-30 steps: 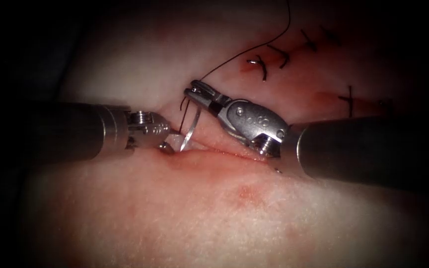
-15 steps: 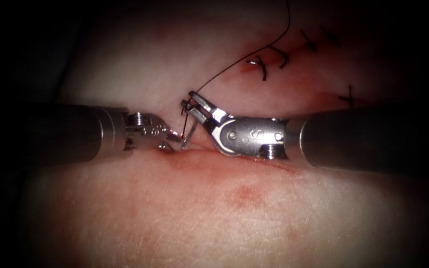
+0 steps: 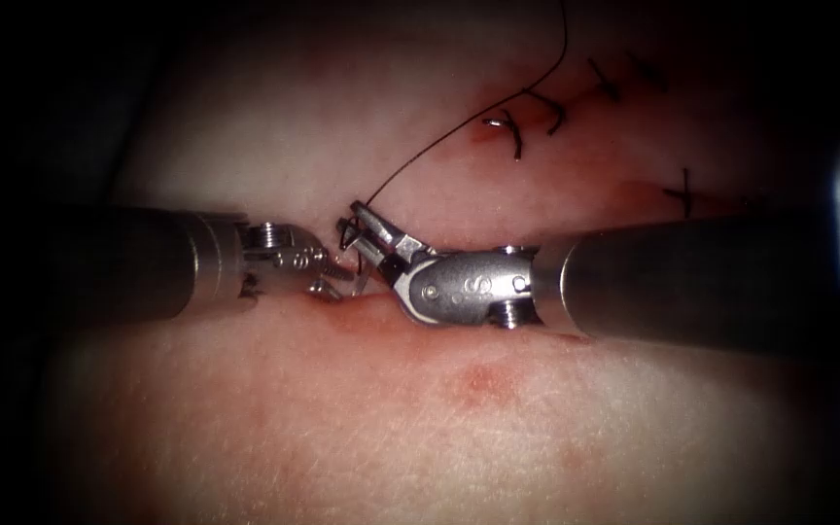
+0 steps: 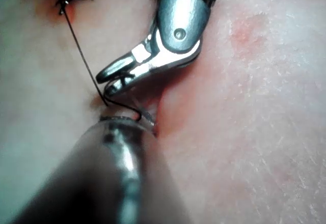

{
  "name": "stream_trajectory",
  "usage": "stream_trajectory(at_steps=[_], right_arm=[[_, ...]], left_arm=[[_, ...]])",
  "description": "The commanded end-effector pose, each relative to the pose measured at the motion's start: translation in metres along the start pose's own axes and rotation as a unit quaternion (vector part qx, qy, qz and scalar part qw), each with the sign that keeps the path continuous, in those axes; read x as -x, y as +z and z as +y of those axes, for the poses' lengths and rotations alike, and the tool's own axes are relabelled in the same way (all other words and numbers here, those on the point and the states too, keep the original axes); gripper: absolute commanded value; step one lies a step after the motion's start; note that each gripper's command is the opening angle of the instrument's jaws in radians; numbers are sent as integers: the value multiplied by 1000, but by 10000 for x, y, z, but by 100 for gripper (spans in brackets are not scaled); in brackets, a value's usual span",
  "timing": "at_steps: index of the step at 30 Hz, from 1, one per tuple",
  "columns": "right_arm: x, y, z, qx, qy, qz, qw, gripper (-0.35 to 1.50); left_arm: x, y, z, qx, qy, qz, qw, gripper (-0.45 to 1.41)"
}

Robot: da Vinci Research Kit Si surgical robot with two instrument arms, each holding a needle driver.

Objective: Wound Closure
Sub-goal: Push needle through skin below wound

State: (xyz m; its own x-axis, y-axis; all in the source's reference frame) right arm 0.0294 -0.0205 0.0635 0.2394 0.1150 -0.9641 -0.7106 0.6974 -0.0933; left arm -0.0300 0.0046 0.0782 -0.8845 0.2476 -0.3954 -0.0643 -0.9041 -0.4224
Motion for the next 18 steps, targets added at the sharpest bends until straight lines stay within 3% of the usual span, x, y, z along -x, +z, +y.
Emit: stream_trajectory(at_steps=[1,6,9,18], right_arm=[[4,6,-2,-1,-2,-2,1000,-35],[6,4,-8,-5,-2,-3,1000,-35],[9,3,-11,-9,6,-4,1000,-35],[16,5,-6,-15,58,-11,998,-35]], left_arm=[[-2,8,0,1,1,0,1000,2],[-4,5,0,-5,-6,17,1000,0],[-6,1,0,-10,-12,28,999,12],[-13,-19,6,-20,-27,58,998,19]])
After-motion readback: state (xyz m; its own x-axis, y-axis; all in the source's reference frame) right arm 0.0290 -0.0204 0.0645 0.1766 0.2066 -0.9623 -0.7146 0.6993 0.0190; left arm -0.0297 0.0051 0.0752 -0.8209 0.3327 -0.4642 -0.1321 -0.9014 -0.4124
